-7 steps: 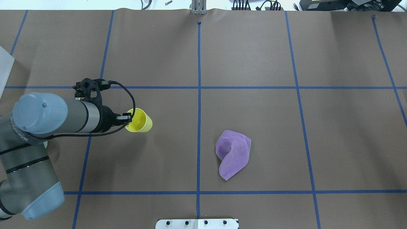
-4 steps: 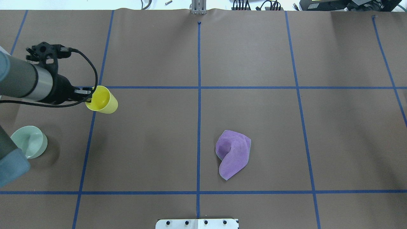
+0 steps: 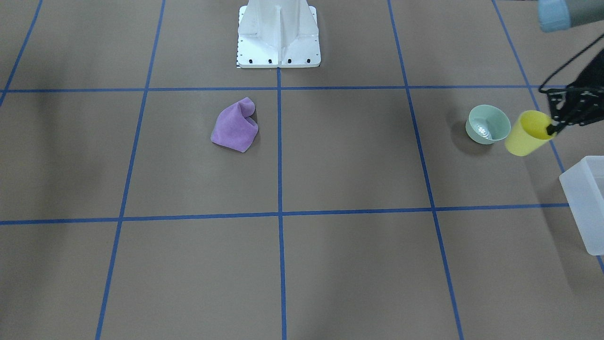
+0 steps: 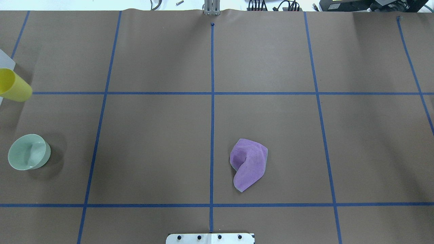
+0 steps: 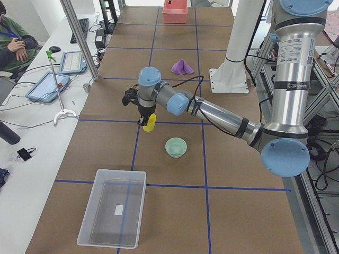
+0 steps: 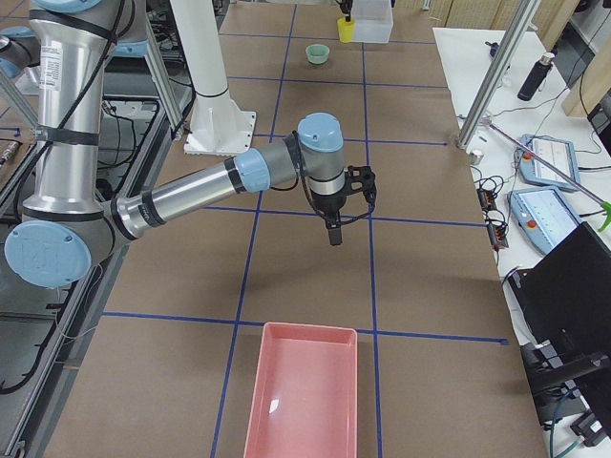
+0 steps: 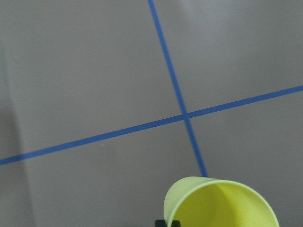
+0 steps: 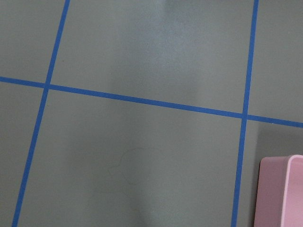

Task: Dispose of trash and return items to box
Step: 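Lift the yellow cup with the left gripper and carry it off-table, then lower the yellow cup into the clear bin and open the left gripper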

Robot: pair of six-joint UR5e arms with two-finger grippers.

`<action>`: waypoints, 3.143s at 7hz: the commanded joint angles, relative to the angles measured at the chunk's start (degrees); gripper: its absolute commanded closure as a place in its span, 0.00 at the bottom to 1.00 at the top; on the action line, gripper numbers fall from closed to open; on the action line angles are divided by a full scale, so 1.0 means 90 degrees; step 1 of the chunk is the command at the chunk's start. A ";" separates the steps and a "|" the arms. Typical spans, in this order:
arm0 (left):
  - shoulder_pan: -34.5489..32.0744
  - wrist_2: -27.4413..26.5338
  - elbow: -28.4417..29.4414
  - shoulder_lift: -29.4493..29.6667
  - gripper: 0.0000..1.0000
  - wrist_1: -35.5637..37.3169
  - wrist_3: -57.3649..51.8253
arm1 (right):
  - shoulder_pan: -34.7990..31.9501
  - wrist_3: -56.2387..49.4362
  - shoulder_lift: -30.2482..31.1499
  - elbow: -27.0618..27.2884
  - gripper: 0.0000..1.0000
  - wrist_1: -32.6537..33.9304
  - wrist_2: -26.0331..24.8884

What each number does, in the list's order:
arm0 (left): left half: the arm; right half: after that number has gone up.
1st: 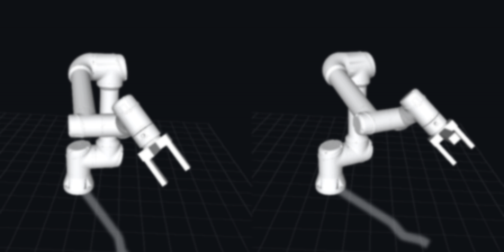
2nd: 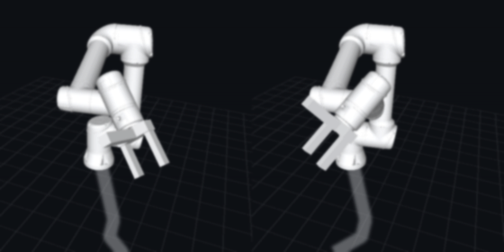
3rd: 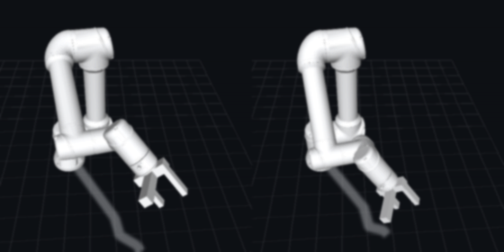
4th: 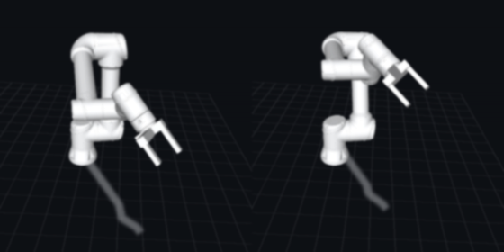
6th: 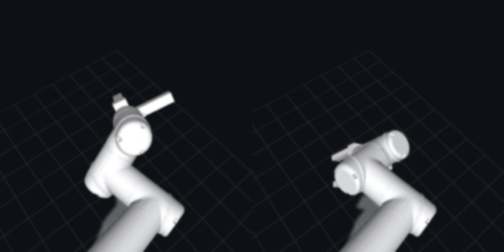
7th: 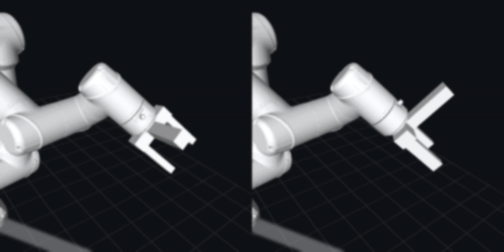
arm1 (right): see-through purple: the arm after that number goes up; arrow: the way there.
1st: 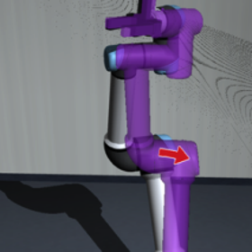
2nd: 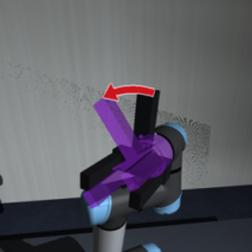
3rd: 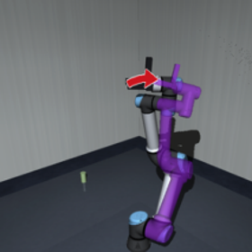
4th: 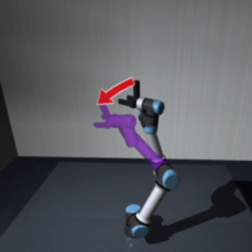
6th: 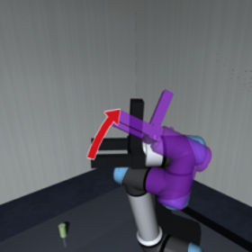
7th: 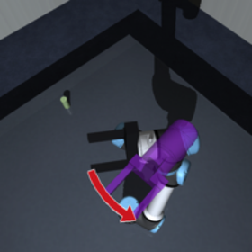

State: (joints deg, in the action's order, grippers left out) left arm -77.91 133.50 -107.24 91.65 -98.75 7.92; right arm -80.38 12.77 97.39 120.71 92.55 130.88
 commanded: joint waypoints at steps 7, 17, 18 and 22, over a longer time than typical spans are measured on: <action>-0.1091 -0.0195 0.5460 0.1154 1.00 -0.3265 -0.1244 | 0.0034 0.0026 0.0058 -0.0024 0.00 -0.0352 -0.0011; -0.0953 -0.0049 0.2879 0.0659 0.02 -0.1756 -0.0638 | 0.0044 0.0036 0.0058 -0.0033 0.00 -0.0342 -0.0011; -0.0837 0.0048 0.2215 0.0250 0.02 -0.1965 0.0495 | 0.0044 0.0026 0.0068 -0.0033 0.00 -0.0342 -0.0011; 0.1434 -0.0591 0.1789 -0.1022 0.02 -0.4902 0.3147 | 0.0044 0.0036 0.0078 -0.0033 0.00 -0.0342 -0.0001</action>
State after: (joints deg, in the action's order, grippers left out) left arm -71.50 131.84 -90.86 84.82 -136.34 28.58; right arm -79.98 13.09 98.06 120.41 89.47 130.89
